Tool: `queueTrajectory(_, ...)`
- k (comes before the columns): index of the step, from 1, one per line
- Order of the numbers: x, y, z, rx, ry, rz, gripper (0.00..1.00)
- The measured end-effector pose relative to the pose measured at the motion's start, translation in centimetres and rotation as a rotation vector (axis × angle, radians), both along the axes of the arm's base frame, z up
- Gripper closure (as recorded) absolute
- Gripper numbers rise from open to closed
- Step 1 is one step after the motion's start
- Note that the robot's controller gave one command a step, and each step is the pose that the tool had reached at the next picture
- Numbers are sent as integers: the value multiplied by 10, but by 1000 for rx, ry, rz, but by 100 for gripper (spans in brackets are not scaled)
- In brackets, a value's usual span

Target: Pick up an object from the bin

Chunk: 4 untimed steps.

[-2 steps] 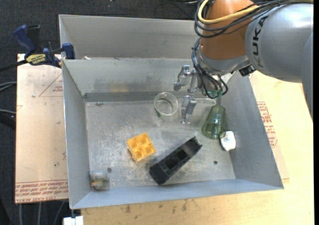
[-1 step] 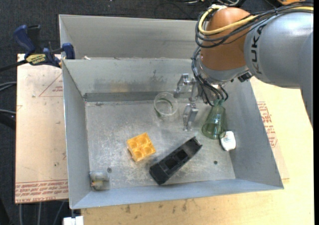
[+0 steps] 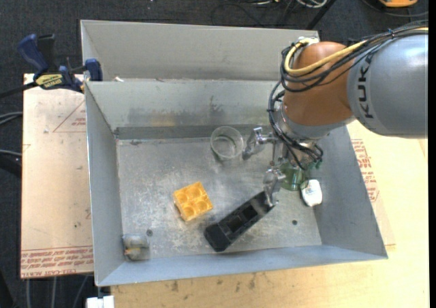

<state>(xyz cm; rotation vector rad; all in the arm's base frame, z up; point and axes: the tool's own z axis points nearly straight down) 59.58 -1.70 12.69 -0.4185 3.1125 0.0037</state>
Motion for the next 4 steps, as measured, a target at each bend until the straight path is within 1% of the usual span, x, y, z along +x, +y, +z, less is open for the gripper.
queueTrajectory(1,-26,-3,-9,-2,-1,83,0)
queueTrajectory(2,-40,-33,-45,-13,-28,313,100)
queueTrajectory(3,-41,-34,-45,-15,-28,312,100)
queueTrajectory(4,-37,-47,123,-5,-9,392,100)
